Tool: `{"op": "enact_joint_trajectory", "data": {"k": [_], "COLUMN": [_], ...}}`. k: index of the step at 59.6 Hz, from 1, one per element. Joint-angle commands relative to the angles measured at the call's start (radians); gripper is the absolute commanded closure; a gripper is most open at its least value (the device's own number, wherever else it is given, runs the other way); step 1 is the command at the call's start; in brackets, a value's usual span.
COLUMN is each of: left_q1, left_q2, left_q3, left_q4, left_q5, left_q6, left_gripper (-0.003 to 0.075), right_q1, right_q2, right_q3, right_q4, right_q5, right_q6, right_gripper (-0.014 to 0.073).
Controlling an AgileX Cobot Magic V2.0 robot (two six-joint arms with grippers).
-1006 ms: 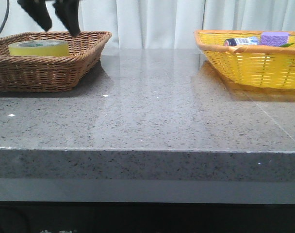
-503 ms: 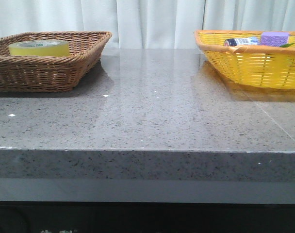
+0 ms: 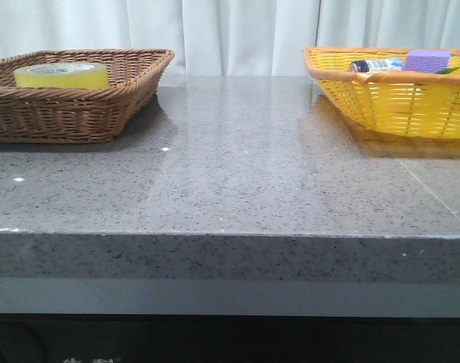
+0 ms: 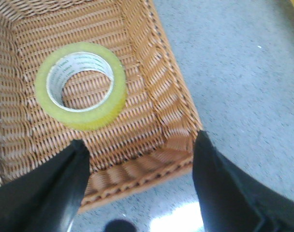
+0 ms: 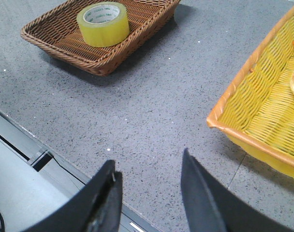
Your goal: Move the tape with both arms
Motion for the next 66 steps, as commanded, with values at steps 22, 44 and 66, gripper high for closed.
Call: {"op": "enact_joint_trajectory", "data": {"k": [22, 44, 66], "left_q1": [-0.205, -0.201, -0.201], "left_q2": [-0.372, -0.590, -0.614], "left_q3": [0.453, 0.707, 0.730], "left_q4": [-0.019, -0.010, -0.010], "left_q5": [-0.302, -0.544, -0.560], "left_q6": [-0.011, -0.061, -0.061], "left_gripper": [0.0262, 0.0262, 0.0326], "right_q1": [-0.003, -0.003, -0.003], "right_q2": [0.000, 0.000, 0.000], "right_q3": [-0.024, -0.024, -0.024], "right_q4": [0.013, -0.088, -0.088], "right_q5": [-0.062, -0.057, -0.057], "right_q6": [-0.005, -0.006, -0.006], "right_gripper": [0.0265, 0.0265, 0.0321]}}
